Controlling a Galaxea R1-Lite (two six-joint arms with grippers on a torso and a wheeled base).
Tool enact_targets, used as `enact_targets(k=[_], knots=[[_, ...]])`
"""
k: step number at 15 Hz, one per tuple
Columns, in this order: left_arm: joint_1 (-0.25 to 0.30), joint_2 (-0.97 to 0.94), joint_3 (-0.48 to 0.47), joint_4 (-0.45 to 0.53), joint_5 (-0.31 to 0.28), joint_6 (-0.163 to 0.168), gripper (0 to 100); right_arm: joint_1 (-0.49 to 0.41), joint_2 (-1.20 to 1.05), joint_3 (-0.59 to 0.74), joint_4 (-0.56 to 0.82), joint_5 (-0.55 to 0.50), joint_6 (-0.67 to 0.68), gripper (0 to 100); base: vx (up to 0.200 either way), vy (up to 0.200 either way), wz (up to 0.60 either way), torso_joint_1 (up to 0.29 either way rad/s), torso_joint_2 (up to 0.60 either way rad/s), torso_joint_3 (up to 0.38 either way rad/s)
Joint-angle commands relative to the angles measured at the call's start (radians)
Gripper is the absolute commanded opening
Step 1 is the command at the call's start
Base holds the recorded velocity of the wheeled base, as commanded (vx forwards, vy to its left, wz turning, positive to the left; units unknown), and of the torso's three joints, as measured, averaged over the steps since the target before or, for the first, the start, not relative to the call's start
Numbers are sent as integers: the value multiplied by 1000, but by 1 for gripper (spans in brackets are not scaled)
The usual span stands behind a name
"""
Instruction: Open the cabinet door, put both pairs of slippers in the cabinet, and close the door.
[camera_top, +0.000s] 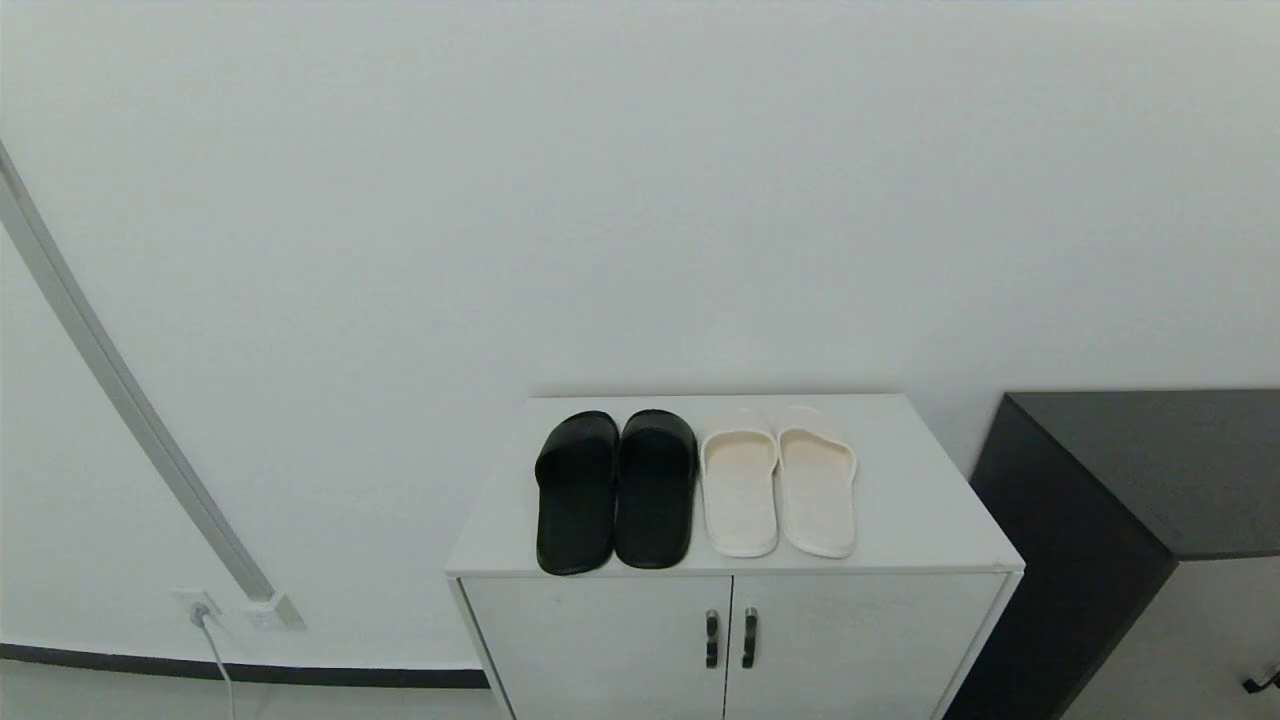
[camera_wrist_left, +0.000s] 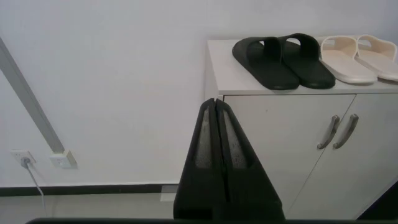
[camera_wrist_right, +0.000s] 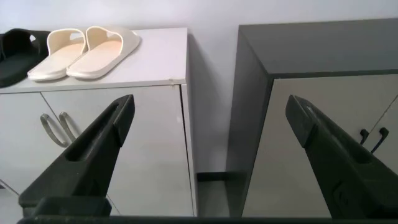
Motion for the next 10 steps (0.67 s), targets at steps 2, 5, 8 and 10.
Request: enact_targets(k=[2,5,8,10], knots=[[1,1,0,0,0,0,0,-2,6,-5,0,1,-26,100,0,0,0,0,0,0],[1,1,0,0,0,0,0,0,78,-71,-17,12,-17,100,0,0,0,0,0,0],[1,1,0,0,2,0,0,21,287,-156,44,21,-26,100,0,0,0,0,0,0],[1,1,0,0,0,0,0,55,399,-95,-29,68,-22,100,0,0,0,0,0,0]])
